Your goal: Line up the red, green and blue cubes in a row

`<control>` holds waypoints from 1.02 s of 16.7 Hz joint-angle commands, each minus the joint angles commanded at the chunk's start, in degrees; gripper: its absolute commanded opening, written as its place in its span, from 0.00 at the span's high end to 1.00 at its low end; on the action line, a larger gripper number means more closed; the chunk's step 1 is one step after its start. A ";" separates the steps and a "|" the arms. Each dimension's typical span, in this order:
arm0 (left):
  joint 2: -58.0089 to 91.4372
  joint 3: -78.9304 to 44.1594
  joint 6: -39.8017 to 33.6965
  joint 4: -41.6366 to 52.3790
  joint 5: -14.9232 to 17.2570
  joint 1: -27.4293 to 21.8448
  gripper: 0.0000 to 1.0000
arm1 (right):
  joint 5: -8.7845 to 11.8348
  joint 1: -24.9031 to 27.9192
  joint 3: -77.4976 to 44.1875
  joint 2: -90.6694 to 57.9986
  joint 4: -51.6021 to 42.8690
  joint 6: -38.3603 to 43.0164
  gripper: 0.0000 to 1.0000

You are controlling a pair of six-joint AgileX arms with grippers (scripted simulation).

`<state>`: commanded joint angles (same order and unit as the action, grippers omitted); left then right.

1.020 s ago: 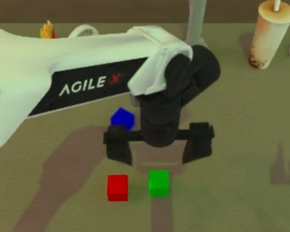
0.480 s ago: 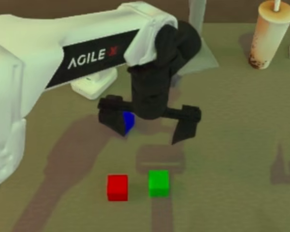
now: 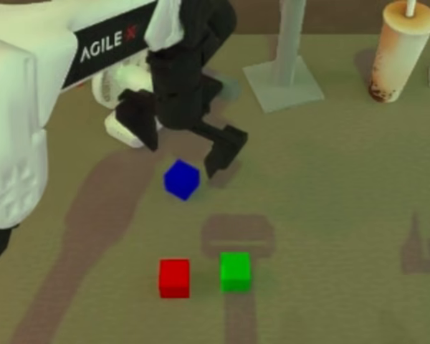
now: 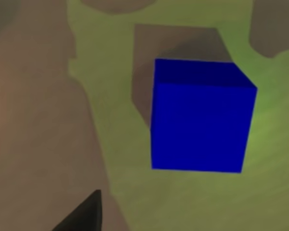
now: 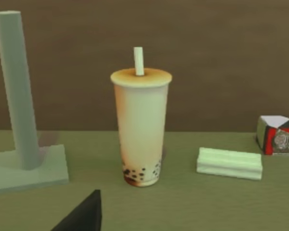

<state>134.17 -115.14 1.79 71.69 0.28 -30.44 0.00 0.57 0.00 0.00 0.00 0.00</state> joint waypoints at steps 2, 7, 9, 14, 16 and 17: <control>0.94 -1.81 3.37 0.34 0.00 1.54 0.00 | 0.00 0.00 0.00 0.00 0.00 0.00 0.00; 0.94 -2.17 4.22 0.34 -0.05 1.72 0.00 | 0.00 0.00 0.00 0.00 0.00 0.00 0.00; 1.25 -1.33 4.17 -0.62 -0.02 1.81 0.00 | 0.00 0.00 0.00 0.00 0.00 0.00 0.00; 4.49 5.61 4.33 -11.27 0.03 2.01 0.00 | 0.00 0.00 0.00 0.00 0.00 0.00 0.00; 5.81 8.19 4.39 -15.04 0.04 2.06 0.00 | 0.00 0.00 0.00 0.00 0.00 0.00 0.00; 6.23 8.93 4.42 -16.00 0.05 2.07 0.00 | 0.00 0.00 0.00 0.00 0.00 0.00 0.00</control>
<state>140.40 -106.21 6.21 55.69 0.33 -28.37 0.00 0.57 0.00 0.00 0.00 0.00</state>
